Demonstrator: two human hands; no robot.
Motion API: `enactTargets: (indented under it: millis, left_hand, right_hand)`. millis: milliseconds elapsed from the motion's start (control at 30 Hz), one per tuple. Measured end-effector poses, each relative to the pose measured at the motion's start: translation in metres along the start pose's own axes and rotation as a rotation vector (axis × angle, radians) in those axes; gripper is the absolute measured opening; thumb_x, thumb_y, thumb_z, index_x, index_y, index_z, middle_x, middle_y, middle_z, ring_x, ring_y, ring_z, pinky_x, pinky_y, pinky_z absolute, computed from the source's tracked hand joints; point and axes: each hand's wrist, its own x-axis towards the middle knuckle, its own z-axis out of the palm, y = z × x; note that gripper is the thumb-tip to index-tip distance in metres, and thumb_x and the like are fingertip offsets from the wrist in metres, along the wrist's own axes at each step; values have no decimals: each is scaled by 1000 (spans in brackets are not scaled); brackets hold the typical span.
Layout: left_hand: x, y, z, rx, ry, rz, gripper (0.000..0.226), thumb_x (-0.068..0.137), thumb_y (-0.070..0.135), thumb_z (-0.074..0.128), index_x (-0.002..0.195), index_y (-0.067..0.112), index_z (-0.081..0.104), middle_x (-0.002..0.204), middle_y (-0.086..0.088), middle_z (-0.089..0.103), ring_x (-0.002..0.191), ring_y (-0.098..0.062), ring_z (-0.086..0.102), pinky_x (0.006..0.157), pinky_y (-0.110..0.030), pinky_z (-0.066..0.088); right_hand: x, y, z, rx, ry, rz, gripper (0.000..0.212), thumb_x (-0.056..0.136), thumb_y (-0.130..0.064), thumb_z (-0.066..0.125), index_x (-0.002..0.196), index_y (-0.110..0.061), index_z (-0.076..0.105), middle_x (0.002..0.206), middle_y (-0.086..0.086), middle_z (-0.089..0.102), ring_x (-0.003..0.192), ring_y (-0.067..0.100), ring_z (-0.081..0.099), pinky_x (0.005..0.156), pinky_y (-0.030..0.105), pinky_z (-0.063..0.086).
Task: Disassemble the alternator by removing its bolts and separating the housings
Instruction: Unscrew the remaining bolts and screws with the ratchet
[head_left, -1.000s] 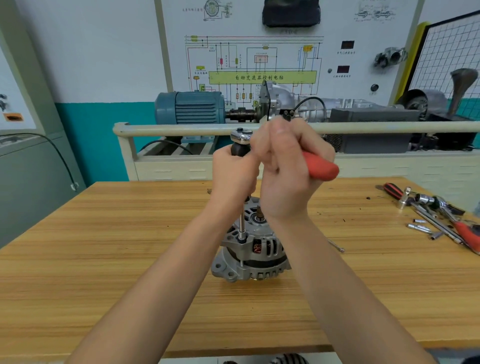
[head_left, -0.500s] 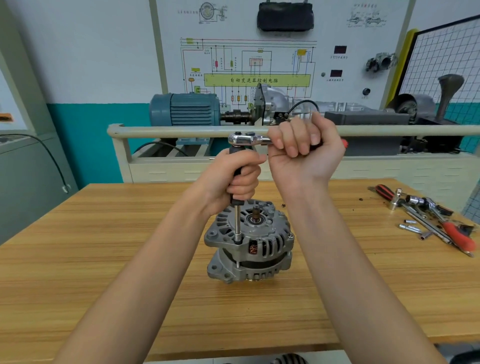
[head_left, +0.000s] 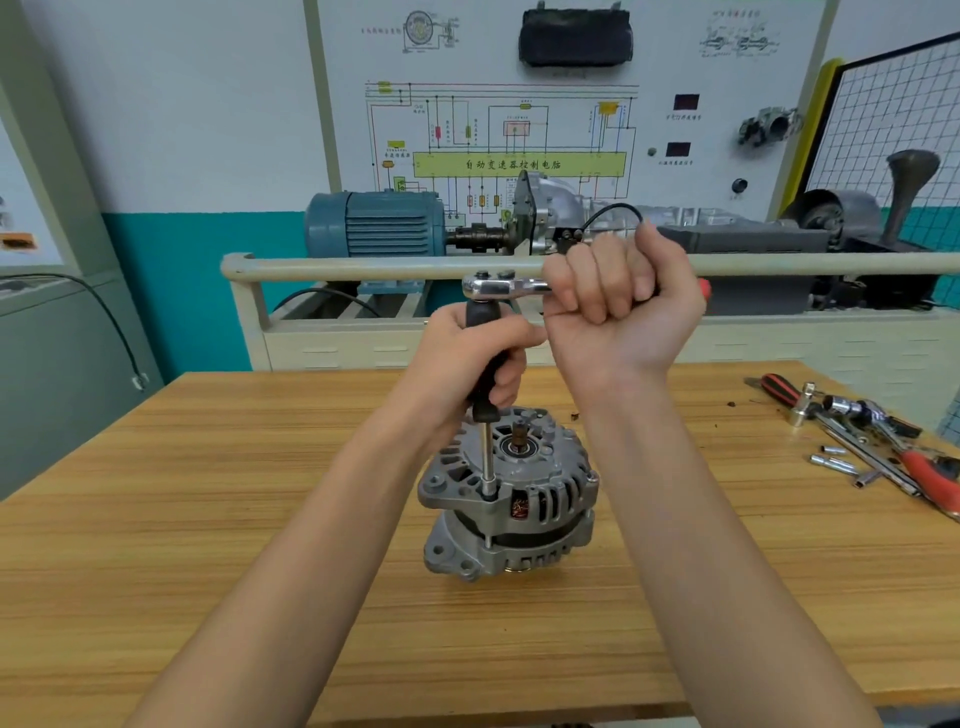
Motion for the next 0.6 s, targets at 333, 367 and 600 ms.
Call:
enactTargets:
  millis: [333, 367, 600]
  left_hand:
    - [9, -3, 0, -78, -104, -161, 49, 85, 9, 51, 41, 21, 32, 34, 6, 21, 28, -7, 14, 36, -12, 16]
    - [8, -4, 3, -40, -23, -141, 49, 85, 8, 51, 42, 22, 31, 36, 6, 21, 29, -8, 14, 37, -12, 16]
    - [7, -8, 25, 95, 325, 48, 20, 89, 16, 51, 72, 11, 44, 59, -12, 33, 54, -21, 35, 46, -30, 34]
  right_hand:
    - [-1, 2, -4, 14, 90, -44, 49, 88, -11, 38, 39, -18, 35, 36, -4, 26, 34, 11, 22, 42, 24, 27]
    - [-7, 5, -1, -102, 21, -112, 50, 90, -10, 38, 41, -19, 36, 37, -4, 27, 36, 11, 23, 44, 26, 28]
    - [-35, 33, 14, -842, -320, -620, 32, 82, -11, 50, 52, -22, 48, 51, -10, 40, 46, 12, 34, 53, 28, 27]
